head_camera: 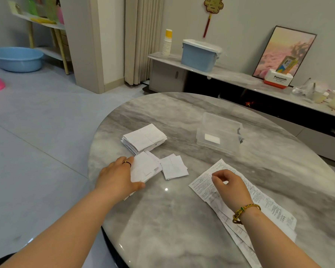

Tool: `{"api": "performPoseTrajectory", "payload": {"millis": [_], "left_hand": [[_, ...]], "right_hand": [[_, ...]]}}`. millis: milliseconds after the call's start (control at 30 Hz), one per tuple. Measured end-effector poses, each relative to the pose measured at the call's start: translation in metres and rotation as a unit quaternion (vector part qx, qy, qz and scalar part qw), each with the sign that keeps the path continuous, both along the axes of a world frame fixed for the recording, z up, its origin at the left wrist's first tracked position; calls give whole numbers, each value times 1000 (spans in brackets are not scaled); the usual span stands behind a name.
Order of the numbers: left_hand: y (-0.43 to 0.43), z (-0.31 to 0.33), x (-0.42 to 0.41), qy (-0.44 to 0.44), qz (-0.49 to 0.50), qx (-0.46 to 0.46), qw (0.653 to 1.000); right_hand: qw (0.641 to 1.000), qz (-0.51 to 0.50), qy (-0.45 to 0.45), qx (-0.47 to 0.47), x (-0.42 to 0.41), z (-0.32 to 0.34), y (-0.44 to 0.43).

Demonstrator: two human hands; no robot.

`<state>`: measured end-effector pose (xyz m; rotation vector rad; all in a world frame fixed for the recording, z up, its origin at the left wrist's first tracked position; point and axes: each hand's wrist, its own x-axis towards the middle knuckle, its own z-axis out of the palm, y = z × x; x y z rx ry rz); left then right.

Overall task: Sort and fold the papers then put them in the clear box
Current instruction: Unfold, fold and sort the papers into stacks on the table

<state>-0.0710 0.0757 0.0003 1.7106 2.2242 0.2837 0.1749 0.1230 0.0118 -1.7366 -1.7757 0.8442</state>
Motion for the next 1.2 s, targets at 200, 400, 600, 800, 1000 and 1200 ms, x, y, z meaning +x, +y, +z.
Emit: {"api": "performPoseTrajectory", "payload": {"millis": [200, 400, 600, 800, 1000, 1200], "left_hand": [[-3, 12, 7, -42, -6, 68, 997], [-4, 15, 25, -60, -37, 111, 991], [1, 12, 37, -53, -38, 119, 991], [3, 11, 48, -53, -51, 167, 983], [1, 9, 67, -77, -121, 179, 973], [-2, 3, 88, -143, -177, 113, 967]], "right_hand": [[997, -46, 55, 11, 25, 9, 2], [994, -43, -100, -29, 60, -2, -1], [971, -23, -221, -87, 76, -6, 0], [951, -2, -287, -115, 82, -8, 5], [952, -13, -275, -134, 81, -8, 8], [945, -19, -291, -146, 78, 1, 3]]}}
